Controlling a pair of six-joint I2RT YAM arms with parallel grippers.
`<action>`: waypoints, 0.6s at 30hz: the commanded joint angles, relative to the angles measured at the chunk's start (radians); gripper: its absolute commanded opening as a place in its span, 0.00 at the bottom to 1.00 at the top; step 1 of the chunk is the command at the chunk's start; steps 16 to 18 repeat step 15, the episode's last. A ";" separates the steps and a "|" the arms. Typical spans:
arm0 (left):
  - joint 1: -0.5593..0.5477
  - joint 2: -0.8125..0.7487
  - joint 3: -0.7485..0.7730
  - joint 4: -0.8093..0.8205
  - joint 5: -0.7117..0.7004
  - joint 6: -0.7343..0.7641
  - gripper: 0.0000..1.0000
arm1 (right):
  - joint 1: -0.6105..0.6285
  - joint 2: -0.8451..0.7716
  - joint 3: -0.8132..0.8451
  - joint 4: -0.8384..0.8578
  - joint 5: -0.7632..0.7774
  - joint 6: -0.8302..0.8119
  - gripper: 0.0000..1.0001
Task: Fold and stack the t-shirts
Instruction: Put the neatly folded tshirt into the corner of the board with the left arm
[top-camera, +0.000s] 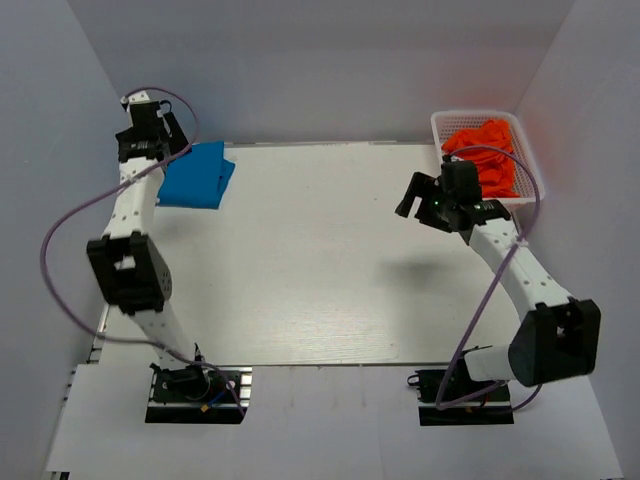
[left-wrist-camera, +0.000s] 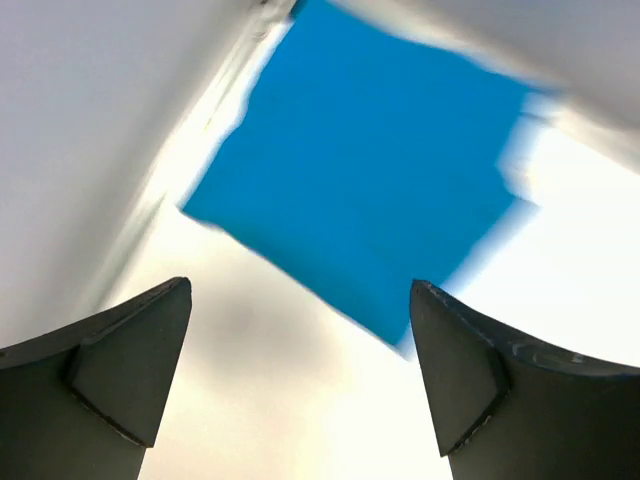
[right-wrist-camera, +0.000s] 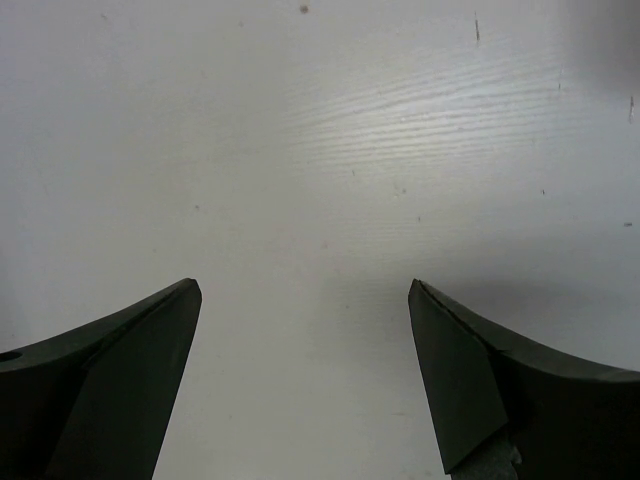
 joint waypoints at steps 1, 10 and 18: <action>-0.058 -0.330 -0.233 0.074 0.187 -0.152 1.00 | -0.003 -0.100 -0.102 0.092 -0.017 -0.019 0.90; -0.360 -0.653 -0.700 0.129 0.416 -0.309 1.00 | -0.002 -0.390 -0.314 0.077 -0.021 -0.017 0.90; -0.418 -0.728 -0.859 0.157 0.428 -0.333 1.00 | 0.001 -0.522 -0.458 0.155 -0.067 0.004 0.90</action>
